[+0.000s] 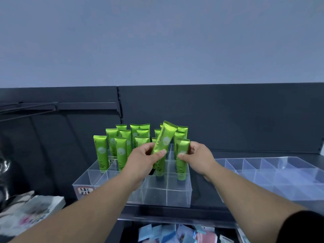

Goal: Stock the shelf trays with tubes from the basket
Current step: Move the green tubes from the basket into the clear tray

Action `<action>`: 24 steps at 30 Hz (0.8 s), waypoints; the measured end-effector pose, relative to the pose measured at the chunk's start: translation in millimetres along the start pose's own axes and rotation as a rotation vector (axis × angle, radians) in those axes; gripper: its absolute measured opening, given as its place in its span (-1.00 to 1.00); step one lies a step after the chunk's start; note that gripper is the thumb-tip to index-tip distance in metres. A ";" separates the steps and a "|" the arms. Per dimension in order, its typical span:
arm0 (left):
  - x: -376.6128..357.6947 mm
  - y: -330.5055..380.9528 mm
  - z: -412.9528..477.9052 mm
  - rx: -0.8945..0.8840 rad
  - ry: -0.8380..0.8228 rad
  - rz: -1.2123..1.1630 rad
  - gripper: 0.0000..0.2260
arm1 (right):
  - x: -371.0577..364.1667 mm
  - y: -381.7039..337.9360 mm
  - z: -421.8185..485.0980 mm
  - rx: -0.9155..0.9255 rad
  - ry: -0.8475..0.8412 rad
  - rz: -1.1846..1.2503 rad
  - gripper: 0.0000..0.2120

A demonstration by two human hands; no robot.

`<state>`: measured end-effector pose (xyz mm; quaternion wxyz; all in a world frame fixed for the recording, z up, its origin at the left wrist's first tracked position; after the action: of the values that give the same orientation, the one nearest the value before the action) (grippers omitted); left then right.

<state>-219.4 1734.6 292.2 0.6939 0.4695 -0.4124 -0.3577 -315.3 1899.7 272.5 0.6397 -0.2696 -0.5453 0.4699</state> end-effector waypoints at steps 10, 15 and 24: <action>-13.4 8.0 6.6 -0.070 -0.019 -0.013 -0.48 | 12.9 -7.7 -5.6 0.032 0.046 0.046 -0.69; -2.4 -1.3 11.6 -0.058 0.016 0.106 -0.47 | 12.6 -6.4 -7.2 0.030 0.041 0.069 -0.74; 7.5 6.7 4.3 -0.081 -0.026 0.242 -0.63 | 0.1 -6.5 -5.4 0.044 -0.027 0.096 -0.67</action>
<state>-219.6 1728.5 301.2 0.7451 0.3831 -0.4602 -0.2937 -308.2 1897.9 276.6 0.6145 -0.2750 -0.5300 0.5156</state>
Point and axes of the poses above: each hand's wrist, its own z-axis towards the middle knuckle, its own x-axis out of the back of the hand, y = z × x, the point moved 2 cm from there along z, towards the middle knuckle, and after that the axes turned 4 degrees about y, right-handed, at the moved point
